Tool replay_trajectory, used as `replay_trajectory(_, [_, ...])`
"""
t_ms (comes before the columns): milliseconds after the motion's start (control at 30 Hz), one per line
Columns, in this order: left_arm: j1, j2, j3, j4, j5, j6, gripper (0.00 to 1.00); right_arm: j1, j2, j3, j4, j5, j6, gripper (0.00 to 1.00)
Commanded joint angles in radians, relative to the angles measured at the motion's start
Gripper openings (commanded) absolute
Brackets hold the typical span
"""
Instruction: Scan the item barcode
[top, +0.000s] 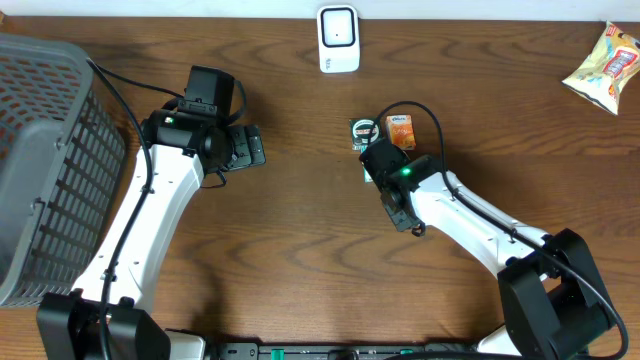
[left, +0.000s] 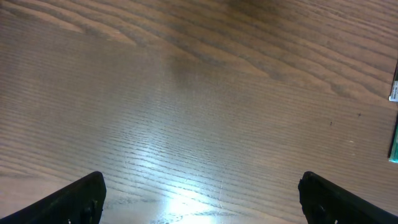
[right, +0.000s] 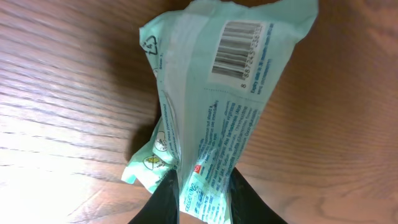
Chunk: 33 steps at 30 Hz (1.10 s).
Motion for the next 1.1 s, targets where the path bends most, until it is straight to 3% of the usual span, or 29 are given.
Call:
replay_trajectory(0, [0.005,0.002,0.005,-0.006,-0.013,0.006,0.97,0.018,-0.009,0.057,-0.019,0.002,-0.013,0.22])
replay_trajectory(133, [0.005,0.002,0.005,-0.006,-0.013,0.006,0.98,0.018,-0.009,0.136,-0.073,0.002,-0.013,0.35])
replay_trajectory(233, [0.005,0.002,0.005,-0.006,-0.013,0.006,0.98,0.019,-0.009,0.172,-0.087,-0.034,-0.017,0.65])
replay_trajectory(300, [0.005,0.002,0.005,-0.006,-0.013,0.006,0.98,0.019,-0.009,0.175,-0.087,-0.088,-0.050,0.68])
replay_trajectory(633, [0.005,0.002,0.005,-0.006,-0.013,0.006,0.98,0.011,-0.006,0.059,0.017,-0.125,-0.040,0.70])
replay_trajectory(800, [0.005,0.002,0.005,-0.006,-0.013,0.006,0.98,-0.018,-0.006,-0.029,0.108,0.032,0.052,0.73])
replay_trajectory(1067, [0.005,0.002,0.005,-0.006,-0.013,0.006,0.98,-0.093,-0.006,-0.105,0.190,-0.011,0.051,0.68])
